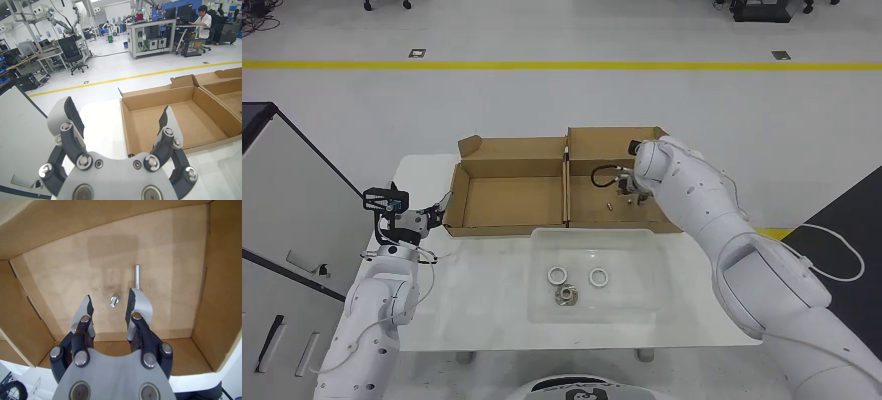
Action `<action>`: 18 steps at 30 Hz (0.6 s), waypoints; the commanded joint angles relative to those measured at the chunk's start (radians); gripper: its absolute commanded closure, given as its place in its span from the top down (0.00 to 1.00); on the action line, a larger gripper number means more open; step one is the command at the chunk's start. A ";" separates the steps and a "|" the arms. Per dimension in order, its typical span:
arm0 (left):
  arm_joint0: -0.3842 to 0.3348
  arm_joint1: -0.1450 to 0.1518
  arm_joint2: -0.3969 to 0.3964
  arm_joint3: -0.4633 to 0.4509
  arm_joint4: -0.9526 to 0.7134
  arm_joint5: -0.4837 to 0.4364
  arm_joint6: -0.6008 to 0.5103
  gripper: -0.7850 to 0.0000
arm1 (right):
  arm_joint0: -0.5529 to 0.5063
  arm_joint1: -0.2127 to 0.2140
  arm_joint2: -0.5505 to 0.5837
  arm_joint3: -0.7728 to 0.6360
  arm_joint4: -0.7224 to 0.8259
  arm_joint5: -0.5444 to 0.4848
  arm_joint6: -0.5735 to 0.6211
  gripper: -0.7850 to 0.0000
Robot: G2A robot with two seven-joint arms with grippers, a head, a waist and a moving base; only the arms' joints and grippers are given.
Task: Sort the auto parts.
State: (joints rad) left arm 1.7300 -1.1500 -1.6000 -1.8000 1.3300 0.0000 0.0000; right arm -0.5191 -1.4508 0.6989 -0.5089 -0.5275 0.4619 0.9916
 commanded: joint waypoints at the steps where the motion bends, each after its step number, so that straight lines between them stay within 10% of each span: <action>1: 0.000 0.000 0.000 0.000 0.000 0.000 0.000 1.00 | 0.002 -0.001 0.006 -0.003 0.007 -0.013 -0.006 1.00; 10: 0.000 0.000 0.000 0.000 0.000 0.000 0.000 1.00 | -0.022 0.032 0.072 -0.143 0.016 -0.101 -0.040 1.00; 18: 0.000 0.000 0.000 0.000 0.000 0.000 0.000 1.00 | -0.201 0.138 0.241 -0.596 -0.059 -0.124 0.019 1.00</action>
State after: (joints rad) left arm 1.7300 -1.1500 -1.6000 -1.8000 1.3300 0.0000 0.0000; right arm -0.6811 -1.3292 0.9075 -1.0088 -0.5756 0.3394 0.9896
